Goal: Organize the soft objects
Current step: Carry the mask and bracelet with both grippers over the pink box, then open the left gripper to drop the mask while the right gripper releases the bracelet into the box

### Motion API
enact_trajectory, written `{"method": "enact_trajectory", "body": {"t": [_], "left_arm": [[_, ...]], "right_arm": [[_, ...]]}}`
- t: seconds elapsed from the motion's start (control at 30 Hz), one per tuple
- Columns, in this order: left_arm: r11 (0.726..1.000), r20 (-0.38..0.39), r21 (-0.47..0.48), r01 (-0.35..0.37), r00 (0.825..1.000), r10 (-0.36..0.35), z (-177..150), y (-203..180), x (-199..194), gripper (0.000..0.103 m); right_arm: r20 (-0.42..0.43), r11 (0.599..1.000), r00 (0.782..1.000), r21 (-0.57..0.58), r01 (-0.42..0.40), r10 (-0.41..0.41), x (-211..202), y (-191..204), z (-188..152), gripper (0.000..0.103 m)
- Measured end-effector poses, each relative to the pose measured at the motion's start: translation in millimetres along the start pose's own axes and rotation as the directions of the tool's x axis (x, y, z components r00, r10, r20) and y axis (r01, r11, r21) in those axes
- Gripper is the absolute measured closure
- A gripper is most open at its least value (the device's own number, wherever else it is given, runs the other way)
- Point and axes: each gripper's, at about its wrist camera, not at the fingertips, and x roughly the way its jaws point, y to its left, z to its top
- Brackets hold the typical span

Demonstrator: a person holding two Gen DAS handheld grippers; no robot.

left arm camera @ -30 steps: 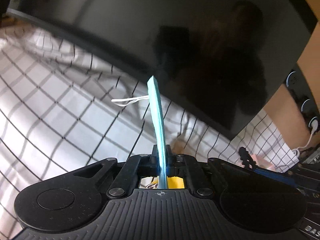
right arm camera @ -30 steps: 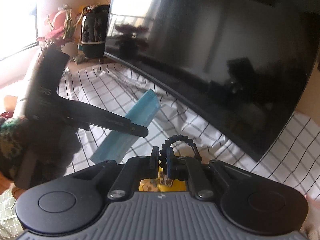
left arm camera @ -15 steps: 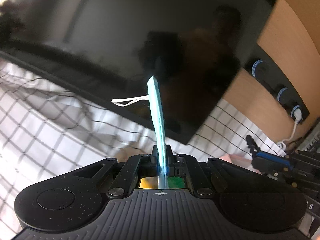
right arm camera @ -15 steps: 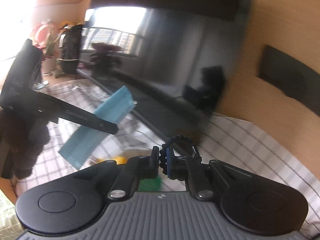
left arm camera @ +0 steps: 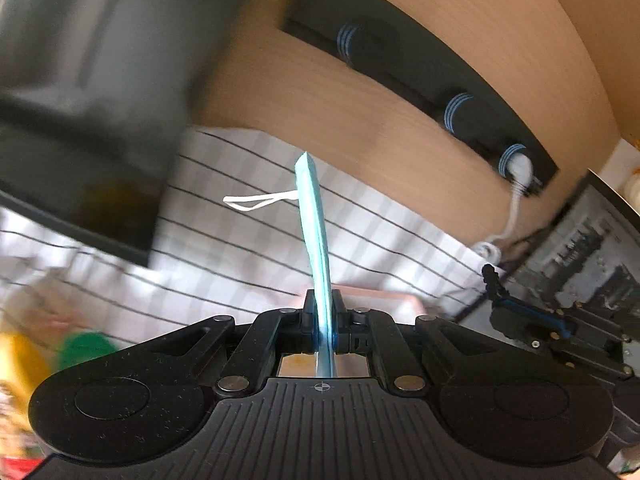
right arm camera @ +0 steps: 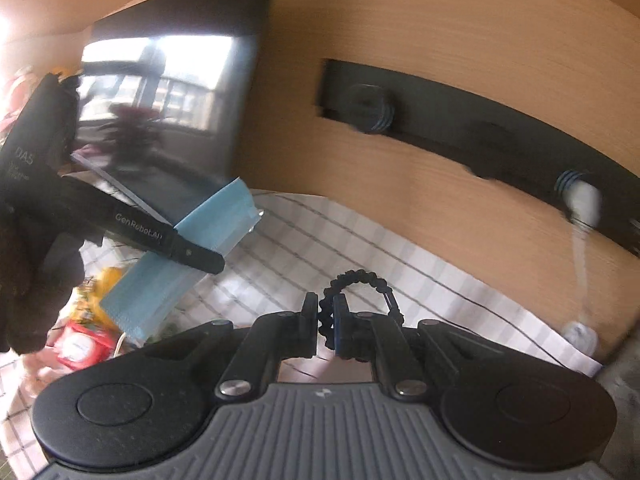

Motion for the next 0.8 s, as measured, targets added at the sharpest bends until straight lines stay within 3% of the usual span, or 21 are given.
{"method": "enact_trajectory", "body": {"t": [0.23, 0.47, 0.53, 0.63, 0.8], "left_arm": [[0.993, -0.049, -0.005, 0.116, 0.992, -0.116, -12.3, -60.3, 70.5, 0.096], [0.989, -0.032, -0.03, 0.145, 0.989, -0.146, -27.7, -89.0, 138.9, 0.096], [0.993, -0.085, -0.024, 0.116, 0.99, -0.117, -34.3, -90.2, 164.5, 0.094], [0.997, -0.245, -0.062, 0.041, 0.968, -0.055, -44.0, -76.8, 200.5, 0.093], [0.998, -0.22, -0.021, -0.065, 0.974, 0.059, -37.9, -66.7, 207.0, 0.092]], "right_arm": [[-0.007, 0.989, 0.995, 0.111, 0.097, -0.097, -12.1, -64.0, -43.2, 0.096], [-0.026, 0.967, 0.993, 0.226, 0.119, -0.116, -6.3, -103.9, -79.9, 0.096], [-0.037, 0.963, 0.995, 0.252, 0.099, -0.093, 0.7, -107.2, -87.5, 0.096], [-0.052, 0.953, 0.997, 0.294, 0.068, -0.056, 17.3, -109.1, -96.0, 0.096], [-0.066, 0.947, 0.997, 0.322, -0.021, 0.044, 46.6, -101.5, -111.5, 0.096]]}}
